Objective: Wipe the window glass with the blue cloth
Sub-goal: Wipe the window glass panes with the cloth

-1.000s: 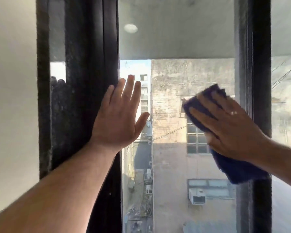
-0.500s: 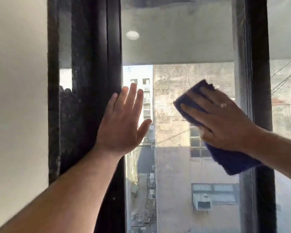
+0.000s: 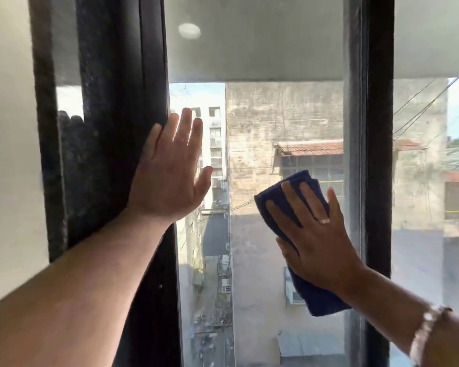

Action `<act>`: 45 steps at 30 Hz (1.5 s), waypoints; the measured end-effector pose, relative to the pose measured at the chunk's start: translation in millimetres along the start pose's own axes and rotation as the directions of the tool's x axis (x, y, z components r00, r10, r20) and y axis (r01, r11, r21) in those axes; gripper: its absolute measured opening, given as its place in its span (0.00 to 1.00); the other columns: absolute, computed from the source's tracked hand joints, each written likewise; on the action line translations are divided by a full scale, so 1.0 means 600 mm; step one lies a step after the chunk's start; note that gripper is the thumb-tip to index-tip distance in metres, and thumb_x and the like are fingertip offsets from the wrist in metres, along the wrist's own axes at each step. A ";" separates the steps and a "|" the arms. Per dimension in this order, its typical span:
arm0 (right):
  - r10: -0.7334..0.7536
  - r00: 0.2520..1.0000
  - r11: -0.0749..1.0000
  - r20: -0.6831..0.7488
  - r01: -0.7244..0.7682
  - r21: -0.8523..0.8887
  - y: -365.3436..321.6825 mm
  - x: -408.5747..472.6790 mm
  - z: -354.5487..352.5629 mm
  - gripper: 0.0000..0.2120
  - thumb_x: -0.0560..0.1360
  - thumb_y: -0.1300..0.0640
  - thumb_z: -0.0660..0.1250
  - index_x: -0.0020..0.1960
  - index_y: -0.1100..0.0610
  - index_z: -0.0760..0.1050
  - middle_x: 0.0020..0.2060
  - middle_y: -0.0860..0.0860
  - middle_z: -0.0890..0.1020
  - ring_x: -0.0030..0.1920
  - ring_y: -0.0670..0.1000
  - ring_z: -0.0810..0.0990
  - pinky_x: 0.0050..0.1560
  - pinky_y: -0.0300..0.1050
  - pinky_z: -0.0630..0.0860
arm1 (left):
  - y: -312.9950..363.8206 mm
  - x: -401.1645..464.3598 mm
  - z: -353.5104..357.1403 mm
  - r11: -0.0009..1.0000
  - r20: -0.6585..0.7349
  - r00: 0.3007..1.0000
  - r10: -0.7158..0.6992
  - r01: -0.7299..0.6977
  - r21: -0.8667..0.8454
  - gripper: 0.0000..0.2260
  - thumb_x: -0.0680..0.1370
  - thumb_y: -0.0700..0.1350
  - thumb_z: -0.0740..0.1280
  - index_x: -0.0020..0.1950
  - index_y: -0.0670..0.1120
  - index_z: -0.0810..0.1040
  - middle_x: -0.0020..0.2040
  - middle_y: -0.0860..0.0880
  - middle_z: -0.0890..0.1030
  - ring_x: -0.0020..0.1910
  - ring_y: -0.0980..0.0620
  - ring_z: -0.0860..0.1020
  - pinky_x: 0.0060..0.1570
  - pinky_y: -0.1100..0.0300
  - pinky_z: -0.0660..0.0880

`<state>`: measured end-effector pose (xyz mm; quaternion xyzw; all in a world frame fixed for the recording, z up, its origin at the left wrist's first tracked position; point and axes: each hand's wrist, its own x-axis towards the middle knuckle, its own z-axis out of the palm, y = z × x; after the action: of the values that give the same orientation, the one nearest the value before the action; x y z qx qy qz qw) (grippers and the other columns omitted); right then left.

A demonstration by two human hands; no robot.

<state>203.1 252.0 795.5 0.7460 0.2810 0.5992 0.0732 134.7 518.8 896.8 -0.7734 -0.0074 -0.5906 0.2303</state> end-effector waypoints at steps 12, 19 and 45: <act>0.397 0.914 0.788 -0.085 -0.292 0.542 0.121 -0.073 -0.087 0.23 0.82 0.59 0.50 0.76 0.63 0.60 0.74 0.58 0.68 0.75 0.56 0.66 0.74 0.60 0.64 | 0.247 0.055 -0.043 0.930 -0.105 0.948 0.299 -0.315 -0.191 0.35 0.81 0.62 0.52 0.82 0.40 0.56 0.82 0.39 0.59 0.81 0.40 0.58 0.80 0.43 0.52; 0.762 0.647 0.554 -0.022 -0.634 0.539 0.292 -0.191 -0.108 0.27 0.79 0.57 0.54 0.78 0.54 0.56 0.72 0.45 0.66 0.72 0.44 0.64 0.68 0.22 0.54 | 0.430 0.176 -0.059 0.928 -0.031 0.959 0.282 -0.281 -0.245 0.39 0.82 0.65 0.51 0.83 0.39 0.48 0.84 0.40 0.49 0.83 0.41 0.48 0.80 0.47 0.43; 0.303 0.953 0.953 0.016 -0.303 0.010 0.269 -0.153 0.082 0.28 0.81 0.49 0.49 0.79 0.55 0.52 0.79 0.57 0.54 0.78 0.62 0.55 0.78 0.62 0.53 | 0.468 0.195 -0.023 0.942 -0.227 0.955 0.191 -0.243 -0.231 0.35 0.82 0.57 0.48 0.80 0.33 0.54 0.81 0.32 0.54 0.82 0.35 0.54 0.81 0.41 0.50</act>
<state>291.3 82.7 776.0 0.7849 0.1665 0.5964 -0.0224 237.2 232.6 909.4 -0.7290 0.1779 -0.6325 0.1921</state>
